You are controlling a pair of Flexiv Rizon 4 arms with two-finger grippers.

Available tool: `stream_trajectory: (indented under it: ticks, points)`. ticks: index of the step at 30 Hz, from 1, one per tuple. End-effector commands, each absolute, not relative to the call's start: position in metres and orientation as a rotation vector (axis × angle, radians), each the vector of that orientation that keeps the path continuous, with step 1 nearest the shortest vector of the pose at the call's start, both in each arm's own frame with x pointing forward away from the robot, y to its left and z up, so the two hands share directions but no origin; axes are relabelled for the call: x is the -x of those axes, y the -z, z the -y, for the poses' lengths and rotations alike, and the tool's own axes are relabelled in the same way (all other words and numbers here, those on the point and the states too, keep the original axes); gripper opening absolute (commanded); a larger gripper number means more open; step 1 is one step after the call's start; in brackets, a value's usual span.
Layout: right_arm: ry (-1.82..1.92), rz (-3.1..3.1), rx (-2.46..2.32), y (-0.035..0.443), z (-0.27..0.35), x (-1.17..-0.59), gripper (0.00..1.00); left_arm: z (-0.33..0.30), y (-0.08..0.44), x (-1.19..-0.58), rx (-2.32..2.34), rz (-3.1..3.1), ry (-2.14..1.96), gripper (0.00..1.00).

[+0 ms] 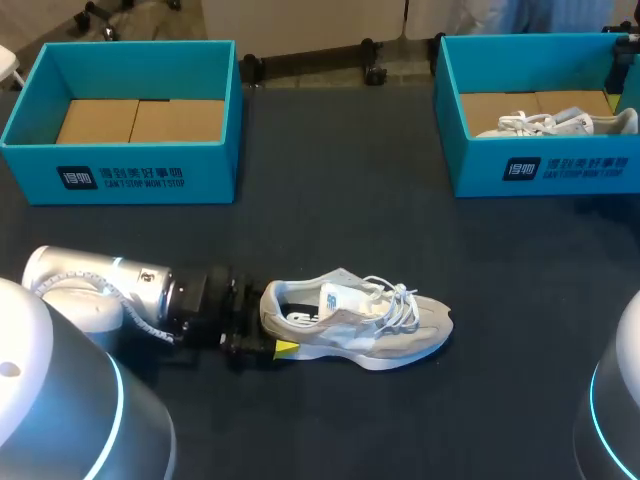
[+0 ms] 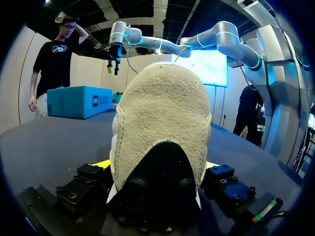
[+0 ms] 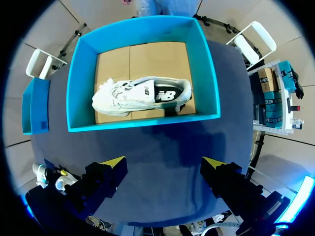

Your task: Take the shoe out of the shoebox, open the shoe tongue, remove and reinsert the insole, then place the shoe into the shoebox

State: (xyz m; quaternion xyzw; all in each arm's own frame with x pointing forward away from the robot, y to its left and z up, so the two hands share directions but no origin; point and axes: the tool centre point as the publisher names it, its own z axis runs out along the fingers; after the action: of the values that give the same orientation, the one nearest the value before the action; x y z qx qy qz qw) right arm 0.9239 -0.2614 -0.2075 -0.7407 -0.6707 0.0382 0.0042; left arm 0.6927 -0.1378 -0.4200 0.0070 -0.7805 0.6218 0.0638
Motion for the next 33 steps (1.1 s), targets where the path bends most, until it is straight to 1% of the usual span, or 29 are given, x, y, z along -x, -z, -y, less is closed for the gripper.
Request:
stream_trajectory:
  ticks: [1,2,3,24,30,33]
  points:
    - [-0.121,2.102,2.323,0.207,0.261,-0.924,1.00,0.141,0.422,-0.692,-0.016,2.360,-1.878,0.53]
    - [-0.121,2.102,2.323,0.207,0.261,-0.924,1.00,0.142,0.422,-0.692,-0.015,2.362,-1.878,0.17]
    - [-0.121,2.102,2.323,0.207,0.261,-0.924,1.00,0.142,0.422,-0.692,-0.009,2.363,-1.878,0.00]
    - [-0.121,2.102,2.323,0.207,0.261,-0.924,1.00,0.140,0.419,-0.695,0.017,2.351,-1.868,0.00]
    - [-0.078,2.042,2.393,0.194,0.198,-0.898,1.00,0.140,0.419,-0.695,0.017,2.351,-1.868,0.00]
    - [-0.129,2.027,2.427,0.196,0.171,-0.890,1.00,0.140,0.419,-0.695,0.017,2.351,-1.868,0.00]
